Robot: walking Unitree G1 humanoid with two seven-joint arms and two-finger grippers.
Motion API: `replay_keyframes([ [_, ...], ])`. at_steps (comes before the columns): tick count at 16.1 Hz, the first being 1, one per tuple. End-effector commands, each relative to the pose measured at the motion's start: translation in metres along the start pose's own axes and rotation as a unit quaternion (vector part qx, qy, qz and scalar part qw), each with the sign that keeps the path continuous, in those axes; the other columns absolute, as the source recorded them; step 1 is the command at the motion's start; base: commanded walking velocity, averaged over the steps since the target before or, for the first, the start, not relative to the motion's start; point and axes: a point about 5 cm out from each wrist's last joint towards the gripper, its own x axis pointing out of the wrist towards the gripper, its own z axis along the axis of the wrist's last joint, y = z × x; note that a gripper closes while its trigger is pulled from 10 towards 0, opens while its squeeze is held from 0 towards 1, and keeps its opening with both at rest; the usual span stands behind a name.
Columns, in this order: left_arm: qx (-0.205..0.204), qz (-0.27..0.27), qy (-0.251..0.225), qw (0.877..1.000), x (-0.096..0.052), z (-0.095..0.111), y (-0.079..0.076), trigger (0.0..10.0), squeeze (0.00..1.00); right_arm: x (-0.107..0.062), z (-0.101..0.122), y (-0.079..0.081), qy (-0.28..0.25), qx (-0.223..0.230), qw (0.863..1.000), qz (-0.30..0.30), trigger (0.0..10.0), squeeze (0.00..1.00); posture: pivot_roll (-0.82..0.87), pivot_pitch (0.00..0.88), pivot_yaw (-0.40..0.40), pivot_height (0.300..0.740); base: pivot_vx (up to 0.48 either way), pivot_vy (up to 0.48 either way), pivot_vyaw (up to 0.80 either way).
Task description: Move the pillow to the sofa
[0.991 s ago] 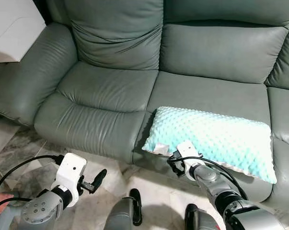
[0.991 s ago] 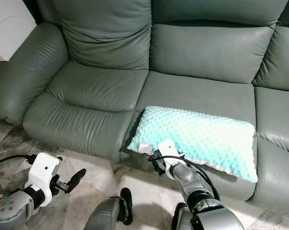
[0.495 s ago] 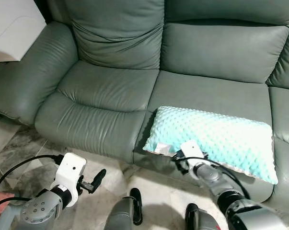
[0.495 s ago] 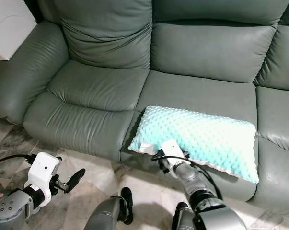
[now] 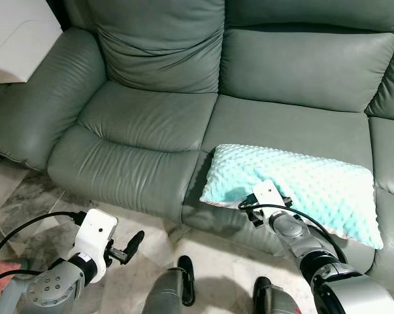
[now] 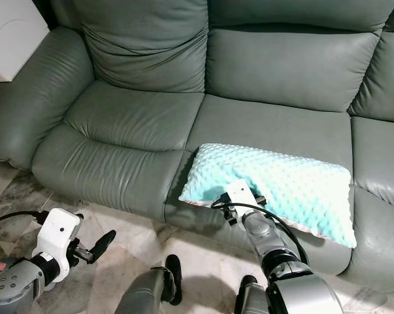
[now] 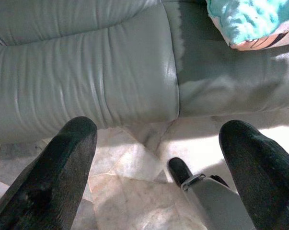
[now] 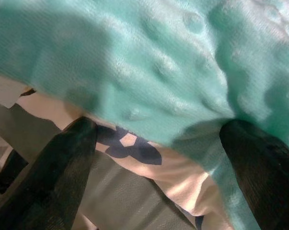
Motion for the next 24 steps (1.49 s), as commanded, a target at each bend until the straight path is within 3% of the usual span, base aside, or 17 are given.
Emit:
replay_keyframes([
  [1,0.006,0.010,0.022,1.000,-0.005,-0.007,0.003,10.0,0.00,-0.001,-0.007,0.005,0.015,0.002,1.000,-0.002,10.0,0.00,0.33,0.349,0.192,0.740,0.000,0.000,0.00],
  [6,0.001,0.010,0.014,1.000,0.004,-0.005,0.001,10.0,0.00,-0.003,-0.009,0.018,0.001,0.021,0.999,0.042,10.0,0.00,0.29,0.327,0.184,0.740,0.000,0.000,0.00],
  [8,-0.007,0.009,0.001,1.000,0.018,-0.003,-0.001,10.0,0.00,-0.009,-0.021,0.034,-0.010,0.033,0.996,0.078,10.0,0.00,0.24,0.289,0.168,0.740,0.000,0.000,0.00],
  [13,-0.017,0.014,-0.016,1.000,0.044,-0.002,-0.001,10.0,0.00,-0.021,-0.042,0.044,-0.028,0.060,0.993,0.100,10.0,0.00,0.14,0.192,0.134,0.740,0.000,0.000,0.00],
  [17,-0.030,0.035,-0.014,0.999,0.062,-0.010,0.003,10.0,0.00,-0.030,-0.057,0.042,-0.033,0.081,0.993,0.084,10.0,0.00,0.09,0.115,0.106,0.740,0.000,0.000,0.00],
  [19,-0.060,0.049,-0.007,0.997,0.072,-0.017,0.007,10.0,0.00,-0.034,-0.063,0.041,-0.037,0.101,0.992,0.065,10.0,0.00,0.04,0.055,0.087,0.740,0.000,0.000,0.00],
  [22,-0.087,0.062,0.002,0.994,0.091,-0.028,0.006,10.0,0.00,-0.032,-0.054,0.041,-0.054,0.122,0.990,0.047,10.0,0.00,-0.01,0.000,0.074,0.740,0.000,0.000,0.00],
  [24,-0.077,0.074,0.019,0.994,0.099,-0.035,0.008,10.0,0.00,-0.030,-0.051,0.043,-0.054,0.118,0.990,0.050,10.0,0.00,-0.04,0.000,0.068,0.740,0.000,0.000,0.00],
])
